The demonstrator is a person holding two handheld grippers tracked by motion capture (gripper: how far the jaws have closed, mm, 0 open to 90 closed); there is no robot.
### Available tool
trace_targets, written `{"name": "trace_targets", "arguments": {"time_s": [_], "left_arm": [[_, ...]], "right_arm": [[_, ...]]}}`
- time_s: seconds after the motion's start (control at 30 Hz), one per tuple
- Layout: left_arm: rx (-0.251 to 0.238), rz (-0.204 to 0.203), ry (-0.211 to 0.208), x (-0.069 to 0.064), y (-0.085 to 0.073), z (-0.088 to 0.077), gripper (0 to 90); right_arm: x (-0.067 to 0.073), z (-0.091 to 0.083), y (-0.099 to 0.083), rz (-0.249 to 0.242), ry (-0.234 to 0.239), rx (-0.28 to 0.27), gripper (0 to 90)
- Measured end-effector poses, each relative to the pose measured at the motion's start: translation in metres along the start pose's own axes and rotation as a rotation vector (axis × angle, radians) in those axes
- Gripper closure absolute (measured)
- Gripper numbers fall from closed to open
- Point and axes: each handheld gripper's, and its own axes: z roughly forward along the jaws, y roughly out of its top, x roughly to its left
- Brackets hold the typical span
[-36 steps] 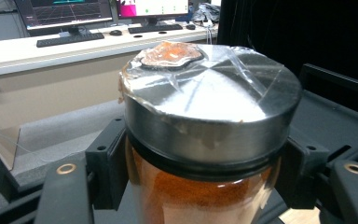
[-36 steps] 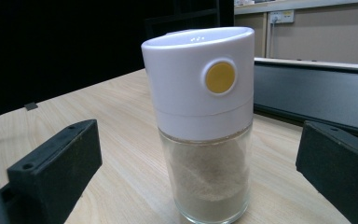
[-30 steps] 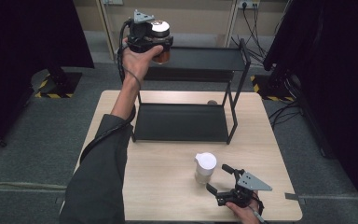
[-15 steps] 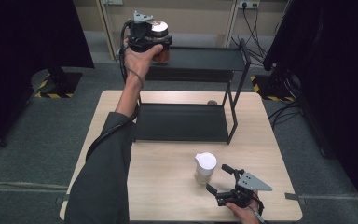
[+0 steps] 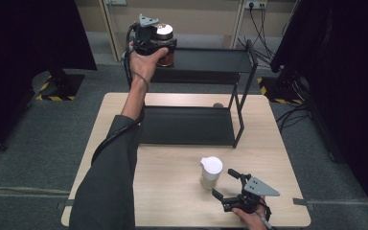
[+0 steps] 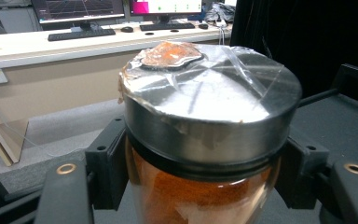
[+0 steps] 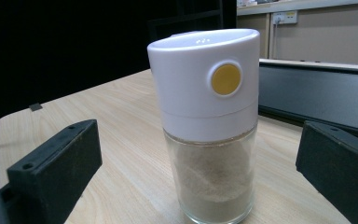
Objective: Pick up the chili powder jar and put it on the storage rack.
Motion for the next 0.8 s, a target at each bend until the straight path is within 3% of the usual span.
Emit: {"name": "trace_targets", "arguments": {"time_s": [0.43, 0.47, 0.5, 0.8], "left_arm": [[-0.021, -0.016, 0.006, 0.0, -0.009, 0.002, 30.0], [-0.025, -0.02, 0.011, -0.001, -0.01, 0.002, 28.2], [-0.019, -0.029, 0.01, -0.001, -0.01, 0.002, 18.8], [-0.045, -0.084, 0.019, -0.005, -0.016, -0.004, 1.8]], "right_arm": [[0.0, 0.0, 0.0, -0.001, 0.003, 0.001, 0.3], [0.0, 0.0, 0.0, -0.001, 0.003, 0.001, 0.3], [0.0, 0.0, 0.0, -0.001, 0.003, 0.002, 0.4], [0.0, 0.001, 0.0, -0.001, 0.002, 0.004, 0.3]]}}
